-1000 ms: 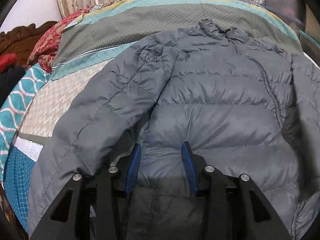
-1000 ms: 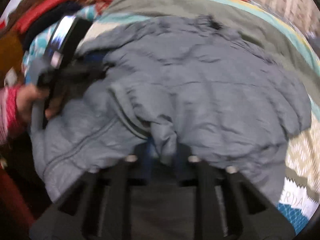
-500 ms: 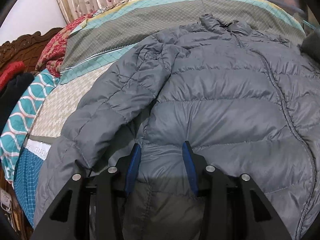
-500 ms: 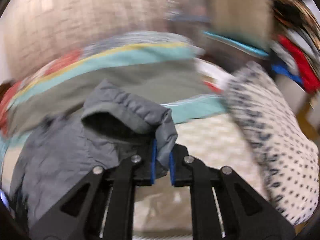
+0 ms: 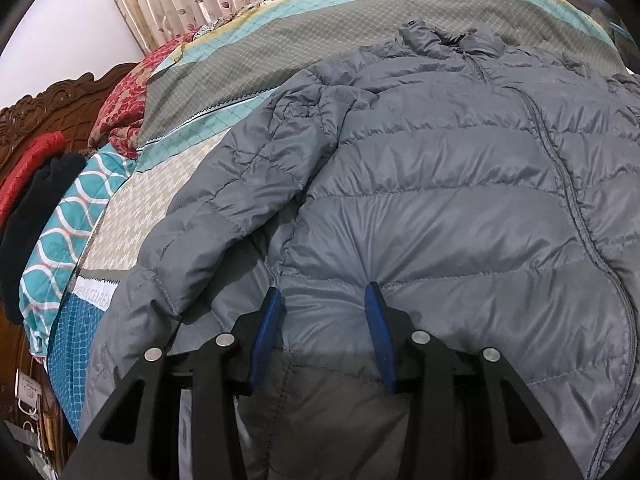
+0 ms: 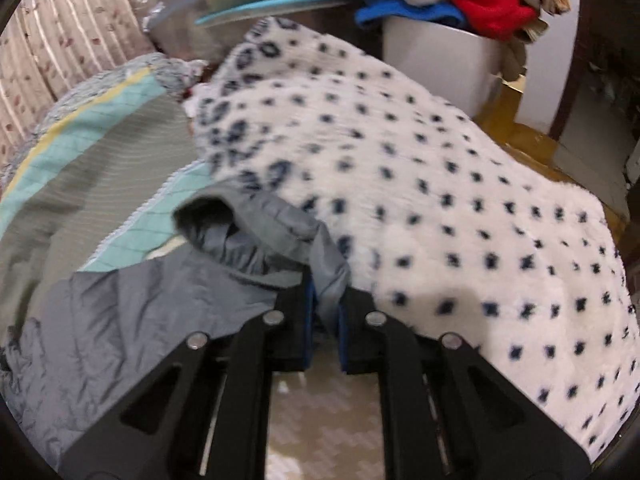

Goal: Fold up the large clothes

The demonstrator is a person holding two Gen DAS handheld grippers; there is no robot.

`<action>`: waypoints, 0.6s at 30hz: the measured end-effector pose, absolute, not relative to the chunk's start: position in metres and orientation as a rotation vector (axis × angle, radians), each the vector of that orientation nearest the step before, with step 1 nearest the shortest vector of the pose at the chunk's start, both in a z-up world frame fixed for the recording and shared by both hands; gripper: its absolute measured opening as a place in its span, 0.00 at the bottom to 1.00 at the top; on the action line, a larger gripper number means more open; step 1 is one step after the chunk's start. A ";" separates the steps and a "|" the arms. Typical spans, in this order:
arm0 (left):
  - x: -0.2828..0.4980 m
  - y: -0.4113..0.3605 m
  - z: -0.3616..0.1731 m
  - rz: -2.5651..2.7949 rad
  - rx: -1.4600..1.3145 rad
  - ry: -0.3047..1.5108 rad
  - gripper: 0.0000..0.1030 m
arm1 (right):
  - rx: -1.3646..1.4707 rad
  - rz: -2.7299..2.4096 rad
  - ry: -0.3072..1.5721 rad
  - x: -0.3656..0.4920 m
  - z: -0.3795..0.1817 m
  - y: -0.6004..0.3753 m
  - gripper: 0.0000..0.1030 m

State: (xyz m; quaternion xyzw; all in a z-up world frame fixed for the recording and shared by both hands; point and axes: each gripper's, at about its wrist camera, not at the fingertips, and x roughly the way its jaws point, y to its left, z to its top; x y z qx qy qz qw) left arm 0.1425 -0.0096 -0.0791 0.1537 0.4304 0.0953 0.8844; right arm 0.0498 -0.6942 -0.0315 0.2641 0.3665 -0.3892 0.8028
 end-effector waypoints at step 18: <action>0.146 0.013 -0.061 0.124 0.230 0.957 0.73 | 0.590 -0.223 0.617 -0.062 0.009 -0.530 0.68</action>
